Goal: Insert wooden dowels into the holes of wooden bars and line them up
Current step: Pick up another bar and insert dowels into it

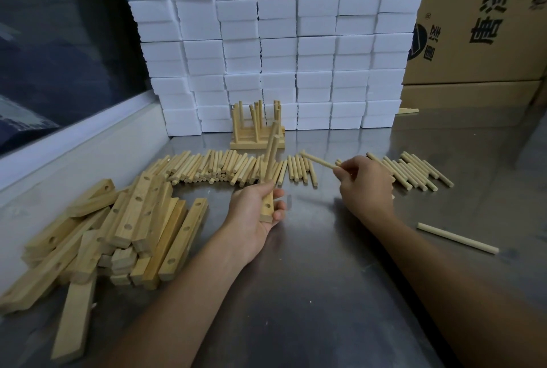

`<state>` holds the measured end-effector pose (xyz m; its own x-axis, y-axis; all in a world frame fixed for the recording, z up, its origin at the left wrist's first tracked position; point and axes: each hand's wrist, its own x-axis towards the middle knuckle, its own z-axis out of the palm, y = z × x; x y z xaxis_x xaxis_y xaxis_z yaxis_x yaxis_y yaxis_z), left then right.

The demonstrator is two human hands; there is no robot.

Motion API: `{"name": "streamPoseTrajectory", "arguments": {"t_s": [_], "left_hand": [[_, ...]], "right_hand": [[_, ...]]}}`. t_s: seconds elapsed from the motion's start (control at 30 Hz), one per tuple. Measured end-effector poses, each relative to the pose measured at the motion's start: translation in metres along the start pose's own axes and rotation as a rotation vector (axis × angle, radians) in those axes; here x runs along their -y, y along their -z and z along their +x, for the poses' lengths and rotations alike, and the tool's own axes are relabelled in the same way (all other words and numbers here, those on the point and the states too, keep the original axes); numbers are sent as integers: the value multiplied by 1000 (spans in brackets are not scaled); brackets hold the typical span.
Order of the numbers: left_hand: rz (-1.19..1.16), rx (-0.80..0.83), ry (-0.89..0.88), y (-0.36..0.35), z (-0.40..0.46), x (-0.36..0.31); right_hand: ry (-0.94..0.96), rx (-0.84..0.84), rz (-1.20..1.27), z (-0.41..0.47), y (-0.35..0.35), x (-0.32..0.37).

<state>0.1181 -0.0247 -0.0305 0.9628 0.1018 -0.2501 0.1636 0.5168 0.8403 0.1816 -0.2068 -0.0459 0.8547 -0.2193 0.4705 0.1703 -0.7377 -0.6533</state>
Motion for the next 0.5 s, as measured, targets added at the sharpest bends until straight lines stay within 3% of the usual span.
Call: {"name": "streamPoseTrajectory", "arguments": {"t_s": [0.13, 0.23, 0.5], "left_hand": [[-9, -20, -19, 0, 0, -1], [-58, -34, -18, 1, 1, -2], [-130, -28, 1, 3, 3, -4]], "right_hand": [[-80, 115, 432, -7, 0, 13], [-84, 266, 616, -13, 0, 23], [28, 574, 556, -22, 3, 30]]}}
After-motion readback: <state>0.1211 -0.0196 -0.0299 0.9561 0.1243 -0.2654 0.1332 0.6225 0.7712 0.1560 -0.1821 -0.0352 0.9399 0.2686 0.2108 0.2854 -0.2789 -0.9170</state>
